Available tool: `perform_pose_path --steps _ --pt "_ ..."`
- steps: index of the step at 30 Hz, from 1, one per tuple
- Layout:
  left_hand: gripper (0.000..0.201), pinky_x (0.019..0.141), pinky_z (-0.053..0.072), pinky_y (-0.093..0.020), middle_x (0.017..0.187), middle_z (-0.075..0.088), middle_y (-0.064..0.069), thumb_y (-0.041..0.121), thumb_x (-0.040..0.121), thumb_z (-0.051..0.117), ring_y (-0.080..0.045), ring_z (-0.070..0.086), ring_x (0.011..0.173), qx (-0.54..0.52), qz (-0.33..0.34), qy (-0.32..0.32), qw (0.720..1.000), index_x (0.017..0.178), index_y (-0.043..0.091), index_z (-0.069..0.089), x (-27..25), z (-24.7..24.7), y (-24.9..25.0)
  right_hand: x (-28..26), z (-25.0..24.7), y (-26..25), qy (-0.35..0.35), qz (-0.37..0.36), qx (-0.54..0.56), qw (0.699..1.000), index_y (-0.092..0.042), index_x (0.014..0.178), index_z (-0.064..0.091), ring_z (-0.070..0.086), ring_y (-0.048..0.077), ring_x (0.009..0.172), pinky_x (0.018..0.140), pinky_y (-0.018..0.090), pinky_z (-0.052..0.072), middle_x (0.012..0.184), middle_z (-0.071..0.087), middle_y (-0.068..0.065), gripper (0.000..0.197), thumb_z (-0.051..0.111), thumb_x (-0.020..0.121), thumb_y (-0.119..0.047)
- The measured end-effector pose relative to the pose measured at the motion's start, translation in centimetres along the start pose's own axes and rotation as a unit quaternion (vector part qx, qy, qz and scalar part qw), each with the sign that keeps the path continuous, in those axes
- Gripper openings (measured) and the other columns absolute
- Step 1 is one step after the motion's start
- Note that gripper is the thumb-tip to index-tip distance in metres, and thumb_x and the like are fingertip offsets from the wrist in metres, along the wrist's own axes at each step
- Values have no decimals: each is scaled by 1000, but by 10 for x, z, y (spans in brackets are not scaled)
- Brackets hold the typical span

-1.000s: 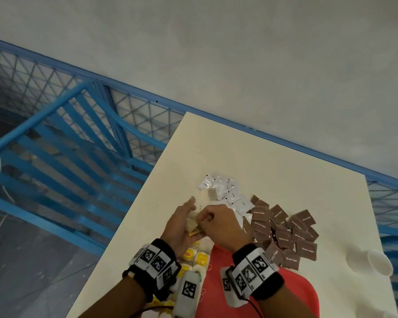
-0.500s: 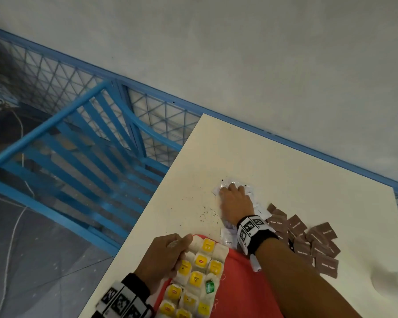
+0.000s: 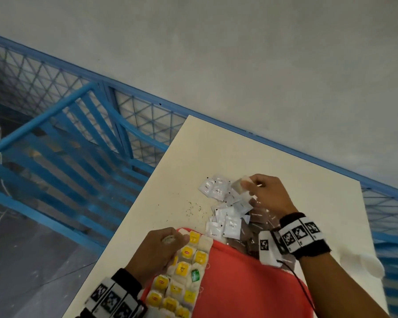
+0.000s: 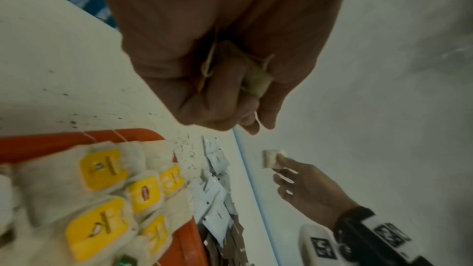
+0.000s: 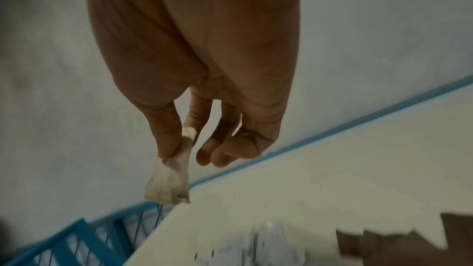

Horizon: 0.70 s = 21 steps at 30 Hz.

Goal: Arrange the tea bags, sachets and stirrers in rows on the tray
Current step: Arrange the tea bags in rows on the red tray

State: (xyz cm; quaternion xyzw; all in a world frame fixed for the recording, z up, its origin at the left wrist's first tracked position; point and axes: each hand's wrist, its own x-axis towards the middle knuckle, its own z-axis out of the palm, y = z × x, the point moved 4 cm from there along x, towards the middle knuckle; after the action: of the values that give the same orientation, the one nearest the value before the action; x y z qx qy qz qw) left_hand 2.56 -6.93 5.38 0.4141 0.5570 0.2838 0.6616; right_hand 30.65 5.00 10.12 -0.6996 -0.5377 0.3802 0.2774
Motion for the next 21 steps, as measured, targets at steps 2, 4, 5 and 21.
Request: perform_pose_path --steps 2,4,5,21 --pt "25 40 32 -18 50 49 5 28 88 71 -6 40 40 8 33 6 999 78 6 66 -5 9 12 -27 -21 -7 14 3 27 1000 -14 79 74 60 9 64 59 24 47 77 71 6 17 70 88 -28" --pt "16 48 38 -9 52 59 16 20 92 68 4 52 46 57 80 22 995 83 7 71 -11 17 24 -58 -32 -5 27 4 31 999 -16 78 74 60 12 66 62 26 46 74 71 3 20 68 90 -31" --pt "13 57 44 -11 59 65 20 22 92 68 7 59 56 92 108 30 989 84 13 74 -14 22 28 -74 -32 0 34 5 18 999 -17 77 74 60 12 65 64 28 46 73 71 2 22 67 91 -33" --pt "46 82 44 -3 102 61 40 62 81 62 23 57 96 289 361 102 881 116 34 72 -102 75 48 -226 33 -25 -40 -21 204 978 -1 76 72 54 3 60 61 22 41 66 70 8 51 51 97 -43"
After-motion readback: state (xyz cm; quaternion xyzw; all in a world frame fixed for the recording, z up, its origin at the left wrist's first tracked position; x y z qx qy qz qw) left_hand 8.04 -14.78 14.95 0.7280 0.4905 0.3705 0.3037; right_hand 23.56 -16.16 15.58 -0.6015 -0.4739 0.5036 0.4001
